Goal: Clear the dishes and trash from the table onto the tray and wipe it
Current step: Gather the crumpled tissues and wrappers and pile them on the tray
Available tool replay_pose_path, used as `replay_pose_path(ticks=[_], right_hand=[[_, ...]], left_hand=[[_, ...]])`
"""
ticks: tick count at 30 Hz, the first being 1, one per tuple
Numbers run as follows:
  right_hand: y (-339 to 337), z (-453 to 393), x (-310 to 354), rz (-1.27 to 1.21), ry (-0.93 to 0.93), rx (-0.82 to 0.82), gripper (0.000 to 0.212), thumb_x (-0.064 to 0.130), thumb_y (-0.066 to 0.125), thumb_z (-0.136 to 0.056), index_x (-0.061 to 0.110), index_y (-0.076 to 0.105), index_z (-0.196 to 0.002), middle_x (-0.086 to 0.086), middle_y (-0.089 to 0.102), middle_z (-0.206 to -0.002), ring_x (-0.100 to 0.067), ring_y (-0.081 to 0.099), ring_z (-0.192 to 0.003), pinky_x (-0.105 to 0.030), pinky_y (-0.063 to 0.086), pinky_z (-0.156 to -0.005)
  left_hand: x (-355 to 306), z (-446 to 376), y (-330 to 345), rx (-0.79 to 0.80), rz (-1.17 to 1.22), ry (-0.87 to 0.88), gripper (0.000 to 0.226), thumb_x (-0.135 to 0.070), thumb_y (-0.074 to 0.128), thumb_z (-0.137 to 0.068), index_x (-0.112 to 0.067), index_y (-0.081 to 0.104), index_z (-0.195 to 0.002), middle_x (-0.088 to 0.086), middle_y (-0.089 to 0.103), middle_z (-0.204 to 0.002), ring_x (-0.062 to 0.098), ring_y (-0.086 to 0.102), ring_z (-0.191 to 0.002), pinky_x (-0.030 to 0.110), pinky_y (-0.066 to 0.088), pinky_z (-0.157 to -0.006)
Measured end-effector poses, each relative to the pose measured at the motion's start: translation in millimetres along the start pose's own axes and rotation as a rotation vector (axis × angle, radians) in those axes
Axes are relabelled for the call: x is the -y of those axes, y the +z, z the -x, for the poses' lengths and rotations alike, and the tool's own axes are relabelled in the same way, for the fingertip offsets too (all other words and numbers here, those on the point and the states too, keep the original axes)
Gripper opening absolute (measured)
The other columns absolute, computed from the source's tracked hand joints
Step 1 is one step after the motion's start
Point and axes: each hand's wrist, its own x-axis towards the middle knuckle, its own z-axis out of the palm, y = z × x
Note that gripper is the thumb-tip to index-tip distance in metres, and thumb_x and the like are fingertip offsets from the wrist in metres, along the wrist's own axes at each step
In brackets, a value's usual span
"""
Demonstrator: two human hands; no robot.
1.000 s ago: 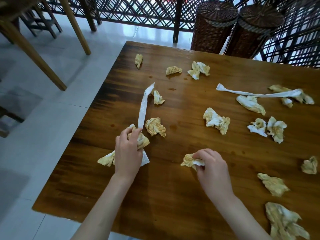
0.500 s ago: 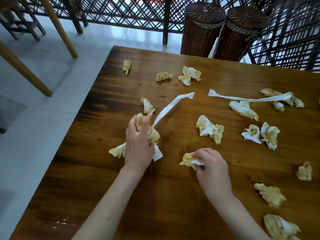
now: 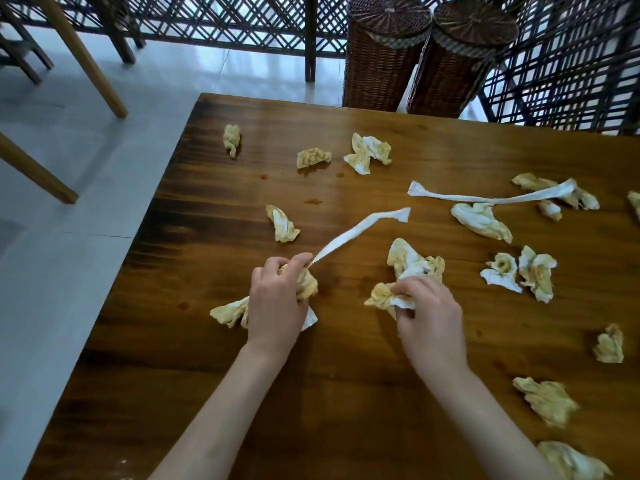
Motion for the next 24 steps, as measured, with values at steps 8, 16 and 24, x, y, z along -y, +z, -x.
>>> replay_pose_path(ticks=[8,16,24], right_hand=[[12,-57,-12,0.068,0.121,-0.101,0.033,0.001,0.066,-0.080,0.010,0.066,-0.112,-0.008,0.063,-0.107,-0.023,0.054,-0.104,-0.035,0.048,-0.088],[37,-71,-18,0.314,0.209,0.128,0.047,0.047,0.047,-0.090,0.029,0.046,-0.134,-0.006,0.043,-0.139,-0.027,0.035,-0.128,-0.047,0.037,-0.100],[38,-74,-18,0.217,0.164,0.045,0.041,-0.001,0.053,-0.087,0.012,0.057,-0.126,-0.011,0.056,-0.118,-0.027,0.047,-0.109,-0.039,0.047,-0.086]], left_hand=[[-4,-55,-16,-0.105,0.074,0.049,0.060,0.000,0.076,-0.071,-0.022,0.060,-0.123,0.011,0.062,-0.111,0.027,0.057,-0.096,0.029,0.049,-0.074],[1,-87,-11,-0.085,0.045,0.066,0.062,0.002,0.075,-0.072,-0.020,0.058,-0.127,0.012,0.060,-0.112,0.026,0.054,-0.098,0.029,0.048,-0.078],[13,-101,4,0.005,-0.043,-0.012,0.063,-0.014,0.074,-0.077,-0.026,0.049,-0.133,0.009,0.050,-0.130,0.027,0.043,-0.119,0.035,0.042,-0.097]])
